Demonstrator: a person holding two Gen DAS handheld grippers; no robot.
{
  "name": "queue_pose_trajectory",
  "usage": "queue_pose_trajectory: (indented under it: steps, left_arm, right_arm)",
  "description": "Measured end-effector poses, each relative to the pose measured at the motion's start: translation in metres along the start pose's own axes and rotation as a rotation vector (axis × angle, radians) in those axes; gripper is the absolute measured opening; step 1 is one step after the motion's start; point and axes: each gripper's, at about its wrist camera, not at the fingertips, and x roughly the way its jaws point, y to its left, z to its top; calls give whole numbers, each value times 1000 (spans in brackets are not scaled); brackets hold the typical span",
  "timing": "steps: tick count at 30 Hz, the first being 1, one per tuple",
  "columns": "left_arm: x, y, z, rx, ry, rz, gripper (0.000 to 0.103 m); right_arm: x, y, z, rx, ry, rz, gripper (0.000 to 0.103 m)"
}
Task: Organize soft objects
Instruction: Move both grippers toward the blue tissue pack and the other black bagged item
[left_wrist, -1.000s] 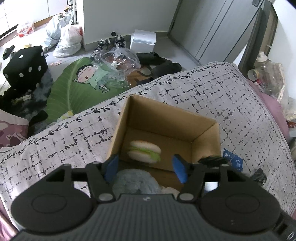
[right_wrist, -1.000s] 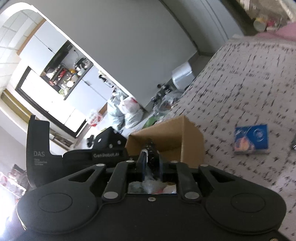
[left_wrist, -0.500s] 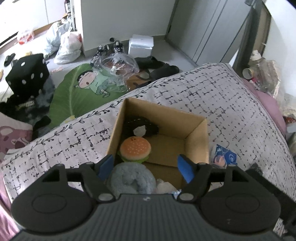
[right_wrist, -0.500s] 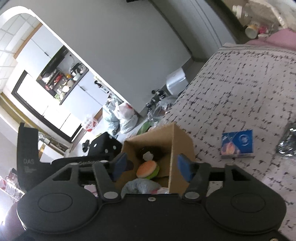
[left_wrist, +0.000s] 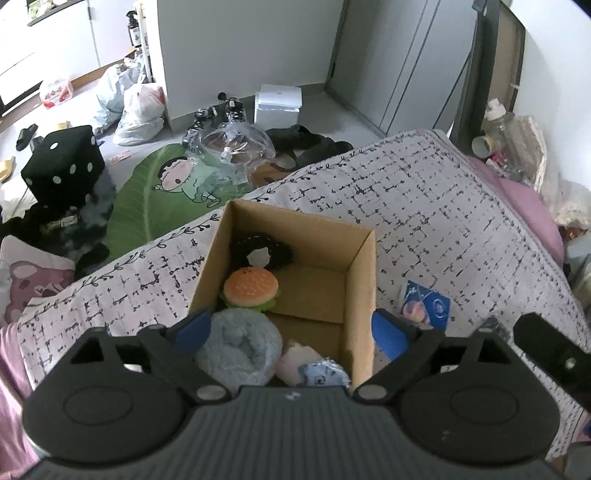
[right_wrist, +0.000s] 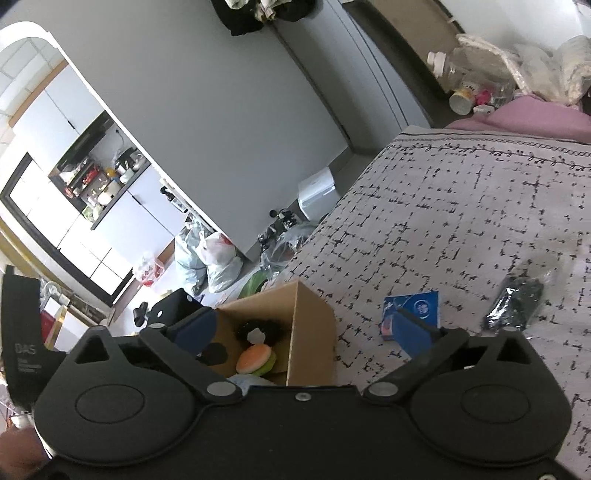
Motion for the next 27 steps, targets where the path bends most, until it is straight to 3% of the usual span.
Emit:
queue_pose_trajectory:
  steps: [5,14,27]
  left_arm:
    - [-20,-6,0,5,-43,-4,103]
    - [-43,-28,-9,42,-116,-28,103]
    - [-59,-63,-24,77,-111,-75,103]
  right_arm:
    - [-11,-5,5,3,-15,5,103]
    - [-36,-11,14,-30,-28,-13,103]
    - [-72,-42,27,-21,-47,-43,103]
